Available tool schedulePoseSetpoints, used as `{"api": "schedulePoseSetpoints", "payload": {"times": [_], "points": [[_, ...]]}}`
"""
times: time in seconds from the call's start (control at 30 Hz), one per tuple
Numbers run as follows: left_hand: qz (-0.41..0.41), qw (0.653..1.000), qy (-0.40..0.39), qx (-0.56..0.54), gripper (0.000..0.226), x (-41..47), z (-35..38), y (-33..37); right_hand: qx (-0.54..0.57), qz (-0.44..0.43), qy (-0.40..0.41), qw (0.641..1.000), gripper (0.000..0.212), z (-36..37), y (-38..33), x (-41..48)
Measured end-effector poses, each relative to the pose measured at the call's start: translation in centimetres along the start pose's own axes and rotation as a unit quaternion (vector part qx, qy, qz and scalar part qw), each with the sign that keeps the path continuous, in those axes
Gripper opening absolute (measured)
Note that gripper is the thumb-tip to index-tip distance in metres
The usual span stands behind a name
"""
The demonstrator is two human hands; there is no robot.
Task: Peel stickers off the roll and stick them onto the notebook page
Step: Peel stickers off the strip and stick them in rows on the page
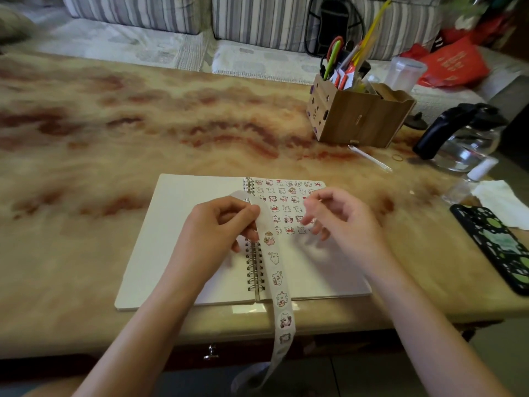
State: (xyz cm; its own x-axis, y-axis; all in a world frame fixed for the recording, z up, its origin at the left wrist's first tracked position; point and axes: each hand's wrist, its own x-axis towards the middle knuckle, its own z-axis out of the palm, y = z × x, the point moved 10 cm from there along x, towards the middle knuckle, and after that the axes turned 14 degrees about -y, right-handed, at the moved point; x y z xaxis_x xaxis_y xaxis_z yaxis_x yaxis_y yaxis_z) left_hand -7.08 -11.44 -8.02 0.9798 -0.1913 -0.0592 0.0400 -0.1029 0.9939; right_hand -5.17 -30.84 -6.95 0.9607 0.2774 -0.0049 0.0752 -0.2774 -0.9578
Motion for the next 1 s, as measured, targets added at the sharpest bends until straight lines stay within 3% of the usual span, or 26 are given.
{"api": "schedulePoseSetpoints", "payload": {"times": [0.1, 0.23, 0.37, 0.53, 0.73, 1.0], "points": [[0.011, 1.000, 0.011, -0.004, 0.011, 0.0, -0.2, 0.2, 0.028, -0.016, -0.079, 0.996, 0.018, 3.1, -1.0, -0.2], [0.021, 0.999, 0.024, -0.004, 0.010, -0.1, -0.5, 0.3, 0.070, -0.017, -0.124, 0.990, 0.019, 4.6, -1.4, -0.5], [0.024, 1.000, 0.018, -0.007, 0.011, -0.1, -0.3, 0.4, 0.061, -0.027, -0.115, 0.991, 0.020, 4.8, -1.6, -0.5], [0.002, 0.999, -0.028, -0.038, 0.033, 0.0, 0.8, 0.1, 0.031, -0.042, -0.084, 0.995, 0.017, 4.4, -2.0, -0.6], [-0.001, 0.998, -0.056, -0.013, 0.011, -0.1, 1.2, 0.0, 0.004, -0.051, -0.072, 0.996, 0.016, 4.1, -2.3, -0.8], [-0.008, 0.999, -0.045, -0.010, 0.012, 0.0, 1.1, -0.2, -0.036, -0.037, -0.061, 0.997, 0.011, 4.1, -1.9, -0.8]]}}
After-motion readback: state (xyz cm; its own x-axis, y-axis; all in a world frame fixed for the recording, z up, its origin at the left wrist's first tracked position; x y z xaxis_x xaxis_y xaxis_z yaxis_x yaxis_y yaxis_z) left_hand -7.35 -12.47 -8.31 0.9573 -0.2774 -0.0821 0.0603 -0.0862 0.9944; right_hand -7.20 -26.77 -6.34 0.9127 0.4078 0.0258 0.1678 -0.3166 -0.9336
